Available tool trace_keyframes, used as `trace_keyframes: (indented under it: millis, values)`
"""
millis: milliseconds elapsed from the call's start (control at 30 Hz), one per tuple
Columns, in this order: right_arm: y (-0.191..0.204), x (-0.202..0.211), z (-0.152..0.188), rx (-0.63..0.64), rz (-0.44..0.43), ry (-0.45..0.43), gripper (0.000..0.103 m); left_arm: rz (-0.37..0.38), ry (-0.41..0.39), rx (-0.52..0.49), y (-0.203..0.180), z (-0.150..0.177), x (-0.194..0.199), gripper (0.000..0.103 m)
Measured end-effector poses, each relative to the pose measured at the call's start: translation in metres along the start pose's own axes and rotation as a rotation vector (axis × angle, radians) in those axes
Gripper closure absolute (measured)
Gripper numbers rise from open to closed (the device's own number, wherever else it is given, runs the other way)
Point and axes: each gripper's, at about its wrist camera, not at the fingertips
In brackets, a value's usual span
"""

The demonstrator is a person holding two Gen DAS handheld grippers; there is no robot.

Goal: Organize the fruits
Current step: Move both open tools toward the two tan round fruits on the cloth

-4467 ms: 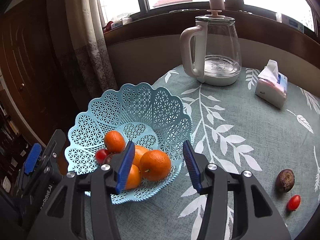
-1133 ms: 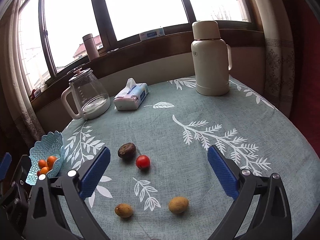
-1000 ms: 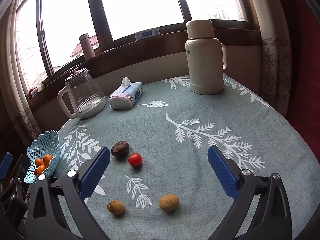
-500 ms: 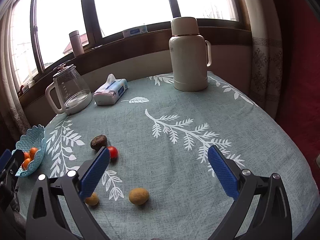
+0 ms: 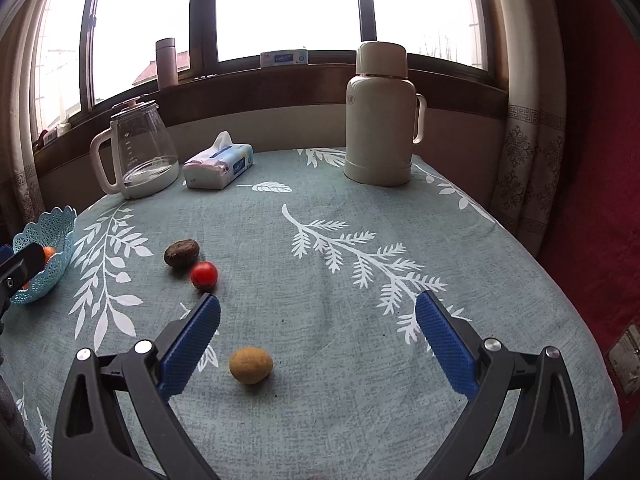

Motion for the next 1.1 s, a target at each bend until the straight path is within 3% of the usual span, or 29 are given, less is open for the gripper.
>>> trace_keyframes:
  millis: [267, 700, 867, 1100]
  values:
    - [0.002, -0.005, 0.004, 0.009, -0.065, 0.065, 0.006, 0.005, 0.049, -0.023, -0.004, 0.002, -0.008, 0.003]
    - [0.006, -0.04, 0.015, 0.065, -0.176, 0.303, 0.006, 0.034, 0.144, -0.042, -0.014, 0.011, -0.027, 0.003]
    - [0.004, -0.051, 0.018, 0.06, -0.186, 0.35, 0.007, 0.024, 0.164, -0.034, -0.012, 0.012, -0.031, 0.003]
    - [0.007, -0.058, 0.019, 0.078, -0.194, 0.372, 0.025, 0.028, 0.174, -0.038, -0.014, 0.013, -0.034, 0.003]
Point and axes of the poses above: each gripper's, at about its wrist camera, not at the fingertips, and x roughly against the way its jaws point, y to its left, z to its underside, and after that the axes turned 2 degrees about -z, right-handed
